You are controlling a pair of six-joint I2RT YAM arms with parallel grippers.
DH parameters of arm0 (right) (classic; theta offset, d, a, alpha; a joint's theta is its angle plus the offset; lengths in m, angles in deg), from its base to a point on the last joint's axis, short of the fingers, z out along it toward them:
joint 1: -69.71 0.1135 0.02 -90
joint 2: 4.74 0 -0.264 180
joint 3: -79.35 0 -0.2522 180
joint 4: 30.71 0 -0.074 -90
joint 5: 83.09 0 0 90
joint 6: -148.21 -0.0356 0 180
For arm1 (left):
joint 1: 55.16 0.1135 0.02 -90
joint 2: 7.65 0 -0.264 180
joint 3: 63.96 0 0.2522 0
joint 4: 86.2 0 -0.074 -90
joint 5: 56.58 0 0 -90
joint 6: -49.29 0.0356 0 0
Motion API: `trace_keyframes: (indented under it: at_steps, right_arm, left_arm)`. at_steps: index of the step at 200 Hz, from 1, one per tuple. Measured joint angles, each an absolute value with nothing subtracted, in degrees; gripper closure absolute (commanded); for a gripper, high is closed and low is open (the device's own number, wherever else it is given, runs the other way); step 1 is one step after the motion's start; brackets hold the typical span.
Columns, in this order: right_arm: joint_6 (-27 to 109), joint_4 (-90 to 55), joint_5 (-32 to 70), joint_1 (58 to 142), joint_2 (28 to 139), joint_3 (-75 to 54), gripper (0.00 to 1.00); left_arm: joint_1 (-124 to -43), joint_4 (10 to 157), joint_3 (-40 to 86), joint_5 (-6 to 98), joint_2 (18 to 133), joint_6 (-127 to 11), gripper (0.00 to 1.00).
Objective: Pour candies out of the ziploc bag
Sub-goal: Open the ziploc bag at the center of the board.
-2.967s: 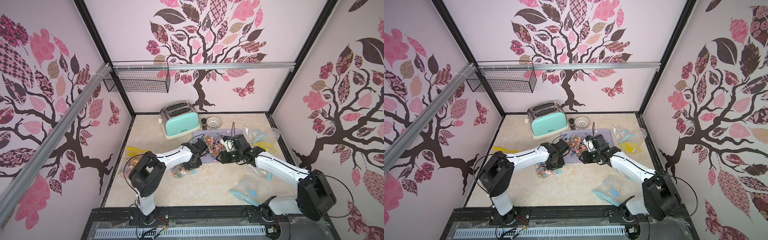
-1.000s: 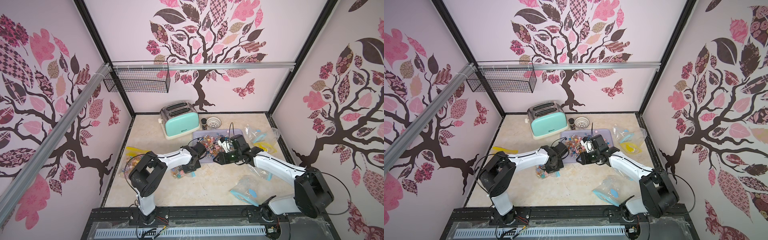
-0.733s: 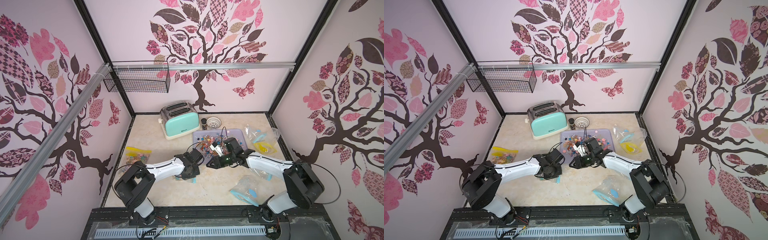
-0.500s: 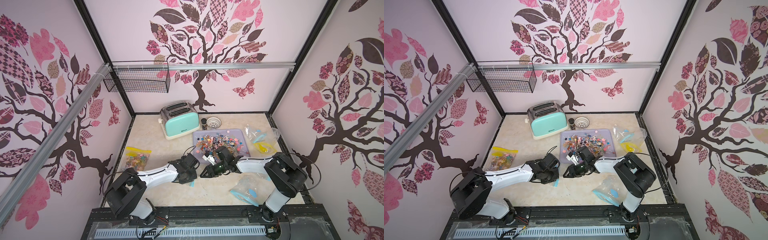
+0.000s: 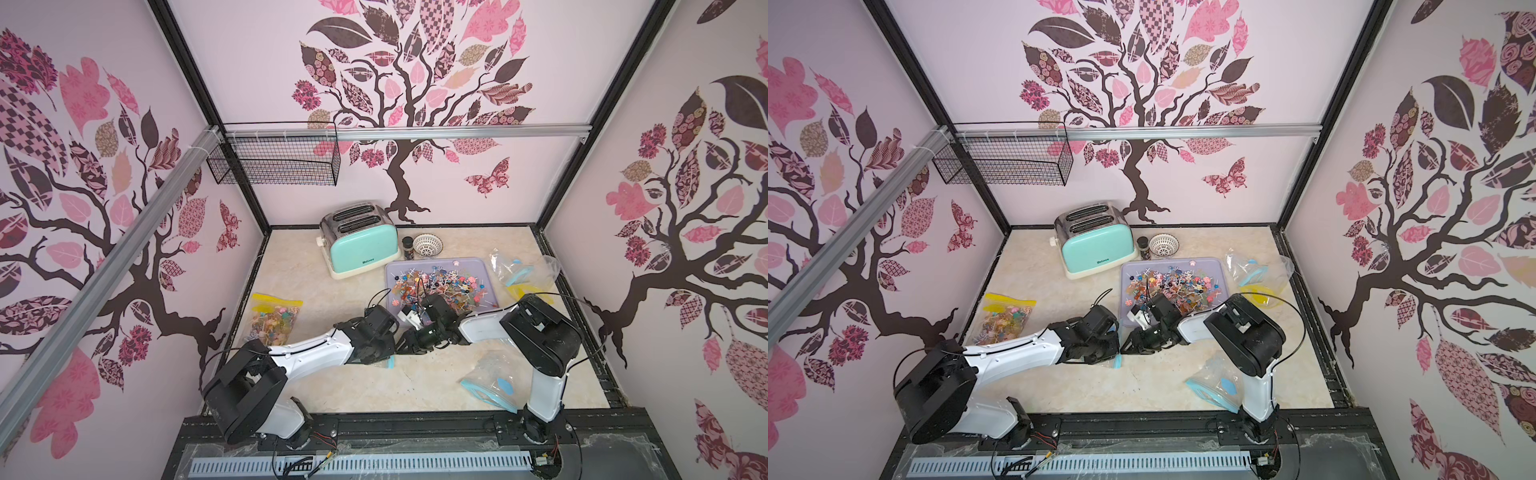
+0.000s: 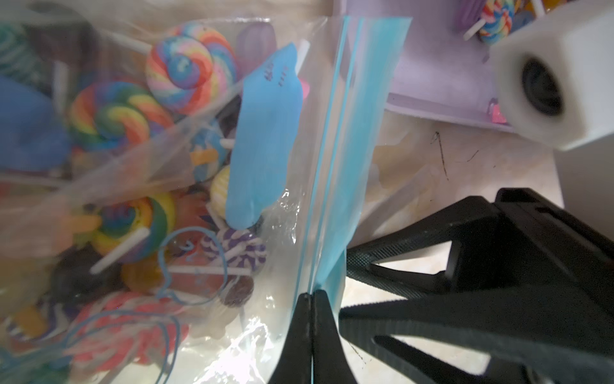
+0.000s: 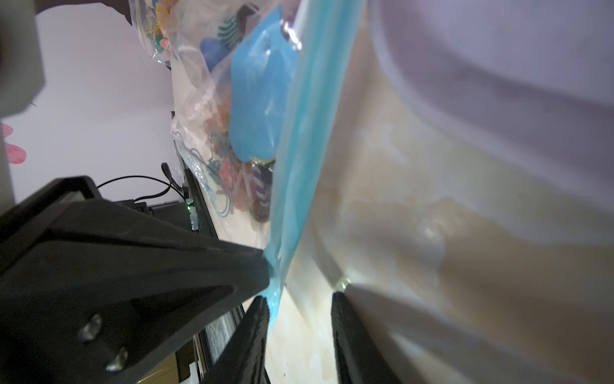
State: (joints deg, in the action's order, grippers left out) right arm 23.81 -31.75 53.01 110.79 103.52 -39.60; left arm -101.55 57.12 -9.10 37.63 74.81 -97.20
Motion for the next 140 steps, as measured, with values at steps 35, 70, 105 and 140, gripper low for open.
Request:
trace_keyframes:
  at_steps: [35, 70, 105, 140]
  right_arm:
    - [23.7, -31.3, 51.8, 110.9, 104.8, -37.9, 0.74]
    - [23.6, -31.1, 51.3, 110.9, 105.3, -37.4, 0.76]
    - [23.3, -31.4, 51.3, 110.9, 107.0, -35.4, 0.77]
    - [23.3, -31.2, 51.1, 110.9, 108.4, -33.4, 0.8]
  left_arm:
    - [-101.5, 57.3, -9.4, 37.6, 74.8, -97.2, 1.0]
    - [-101.5, 57.3, -9.8, 37.6, 74.6, -97.2, 1.0]
    - [-101.5, 57.4, -10.1, 37.5, 74.0, -97.2, 1.0]
    - [-101.5, 57.4, -10.3, 37.4, 73.8, -97.2, 1.0]
